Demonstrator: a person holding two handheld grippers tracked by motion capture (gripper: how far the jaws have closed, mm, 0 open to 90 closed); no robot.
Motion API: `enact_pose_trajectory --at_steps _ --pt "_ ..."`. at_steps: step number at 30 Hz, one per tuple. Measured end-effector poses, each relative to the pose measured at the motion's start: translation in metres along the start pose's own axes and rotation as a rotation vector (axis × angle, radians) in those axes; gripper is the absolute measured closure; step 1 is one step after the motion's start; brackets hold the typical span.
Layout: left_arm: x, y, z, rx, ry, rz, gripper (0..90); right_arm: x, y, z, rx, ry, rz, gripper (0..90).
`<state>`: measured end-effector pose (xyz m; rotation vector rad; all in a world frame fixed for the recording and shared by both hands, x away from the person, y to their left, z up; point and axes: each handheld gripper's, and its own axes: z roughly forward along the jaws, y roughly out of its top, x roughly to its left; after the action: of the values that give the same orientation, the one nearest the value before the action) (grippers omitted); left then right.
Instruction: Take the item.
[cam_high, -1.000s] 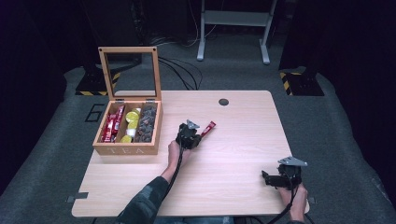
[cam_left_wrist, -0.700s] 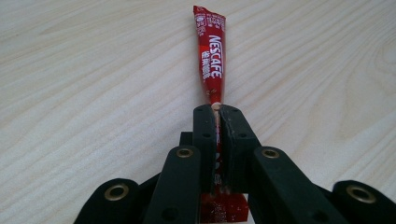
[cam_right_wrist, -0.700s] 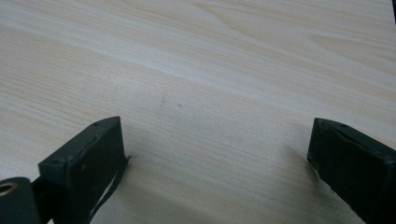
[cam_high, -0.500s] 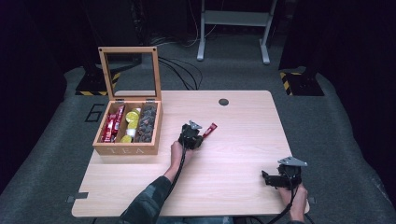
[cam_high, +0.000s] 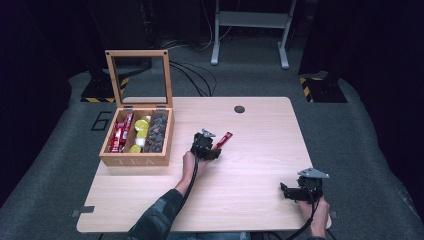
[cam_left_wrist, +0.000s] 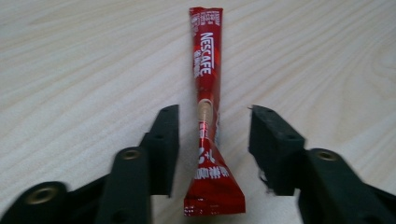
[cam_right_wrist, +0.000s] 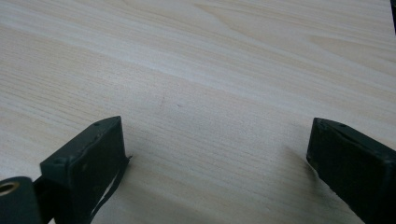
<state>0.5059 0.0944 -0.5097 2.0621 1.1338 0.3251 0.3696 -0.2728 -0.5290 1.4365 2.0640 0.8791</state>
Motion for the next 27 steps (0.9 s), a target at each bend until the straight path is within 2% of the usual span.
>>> enact_pose_trajectory --at_steps 1,3,9,12,13,17,18,26,27 --pt "0.001 0.001 -0.002 0.003 -0.007 0.015 42.0 0.0 0.0 0.0 -0.001 0.0 0.002 4.1" --pt "0.0 0.001 -0.006 0.0 -0.013 0.019 33.3 0.0 0.0 0.0 -0.001 0.001 0.0 4.2" --pt "-0.004 0.001 -0.026 -0.025 -0.017 0.069 24.6 -0.001 0.0 0.0 -0.002 0.005 0.002 4.2" --pt "-0.005 -0.001 -0.037 -0.033 -0.021 0.083 21.6 -0.001 0.0 0.0 -0.002 0.005 0.002 4.2" --pt "-0.004 -0.001 -0.041 -0.027 -0.022 0.101 20.5 -0.001 0.0 0.0 -0.002 0.005 0.003 4.2" --pt "-0.002 -0.005 -0.06 -0.042 -0.02 0.112 17.4 -0.001 0.0 0.0 -0.002 0.006 0.004 4.2" --pt "-0.001 -0.006 -0.064 -0.037 -0.021 0.127 16.9 -0.001 0.0 0.0 -0.002 0.007 0.004 4.2" --pt "0.002 -0.016 -0.095 -0.07 -0.026 0.134 15.5 -0.001 0.0 0.0 -0.001 0.008 0.007 4.2" --pt "0.002 -0.017 -0.101 -0.063 -0.022 0.148 15.4 -0.001 0.0 0.0 0.001 0.008 0.004 4.2"
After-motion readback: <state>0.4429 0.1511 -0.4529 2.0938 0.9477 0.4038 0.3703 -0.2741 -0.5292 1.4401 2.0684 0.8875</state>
